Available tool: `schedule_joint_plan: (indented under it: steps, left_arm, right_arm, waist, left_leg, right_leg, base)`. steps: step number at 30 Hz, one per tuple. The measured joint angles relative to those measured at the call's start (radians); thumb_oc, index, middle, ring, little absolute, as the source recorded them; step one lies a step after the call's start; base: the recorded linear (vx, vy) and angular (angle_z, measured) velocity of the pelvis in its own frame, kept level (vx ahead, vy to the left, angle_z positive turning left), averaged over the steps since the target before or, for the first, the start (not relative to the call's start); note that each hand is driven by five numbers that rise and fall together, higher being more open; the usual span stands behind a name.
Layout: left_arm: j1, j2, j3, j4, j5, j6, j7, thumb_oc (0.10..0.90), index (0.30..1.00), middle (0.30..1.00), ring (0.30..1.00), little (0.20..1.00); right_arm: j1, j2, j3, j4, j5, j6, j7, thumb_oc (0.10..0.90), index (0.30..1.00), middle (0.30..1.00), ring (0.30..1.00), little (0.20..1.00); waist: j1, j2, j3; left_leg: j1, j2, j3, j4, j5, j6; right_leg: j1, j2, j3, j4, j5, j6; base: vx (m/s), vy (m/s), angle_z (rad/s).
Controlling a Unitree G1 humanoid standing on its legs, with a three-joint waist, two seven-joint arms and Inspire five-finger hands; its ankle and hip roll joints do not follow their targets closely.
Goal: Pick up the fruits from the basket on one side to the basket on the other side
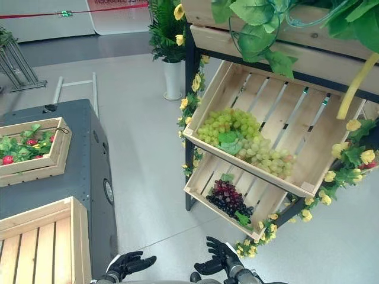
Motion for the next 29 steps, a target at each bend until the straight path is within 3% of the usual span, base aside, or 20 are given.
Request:
schedule_joint_plan:
  steps: [3,9,19,29]
  left_arm:
    - [-0.001,-0.001,-0.018,0.000,0.015,0.001,-0.003,0.800,0.900,0.900,0.900,0.900]
    - [-0.004,-0.003,-0.036,0.001,0.019,0.016,-0.007,0.800,0.900,0.900,0.900,0.900]
    - [-0.029,-0.003,-0.035,0.029,0.060,0.073,0.014,0.800,0.900,0.900,0.900,0.900]
    - [-0.032,-0.003,-0.034,0.029,0.060,0.074,0.017,0.800,0.900,0.900,0.900,0.900]
  right_arm:
    - [0.003,0.000,0.002,0.012,-0.071,-0.002,-0.052,0.800,0.900,0.900,0.900,0.900]
    - [0.000,0.014,0.002,0.042,-0.075,-0.006,-0.134,0.800,0.900,0.900,0.900,0.900]
    - [-0.004,0.015,0.002,0.092,-0.079,-0.005,-0.138,0.800,0.900,0.900,0.900,0.900]
    - [-0.007,0.016,0.002,0.109,-0.084,-0.005,-0.138,0.800,0.900,0.900,0.900,0.900]
  waist:
    - [-0.001,0.000,-0.009]
    - [0.002,-0.004,-0.024]
    - [0.035,0.004,-0.048]
    - [0.054,0.006,-0.052]
  left_leg:
    - [0.000,0.001,0.000,0.000,0.002,0.003]
    - [0.000,0.000,-0.001,0.000,0.002,0.003]
    - [-0.008,0.000,-0.040,0.000,0.003,0.003]
    - [-0.008,0.001,-0.078,0.000,0.006,-0.001]
  right_leg:
    - [0.000,0.001,0.001,0.000,-0.001,-0.001]
    - [0.001,0.001,0.000,0.000,0.002,-0.007]
    - [0.004,-0.001,-0.028,0.000,-0.002,-0.009]
    - [0.019,-0.001,-0.059,0.000,-0.011,-0.017]
  base:
    - [0.00,0.000,0.00]
    - [0.00,0.000,0.00]
    - [0.01,-0.001,0.07]
    - [0.00,0.003,0.10]
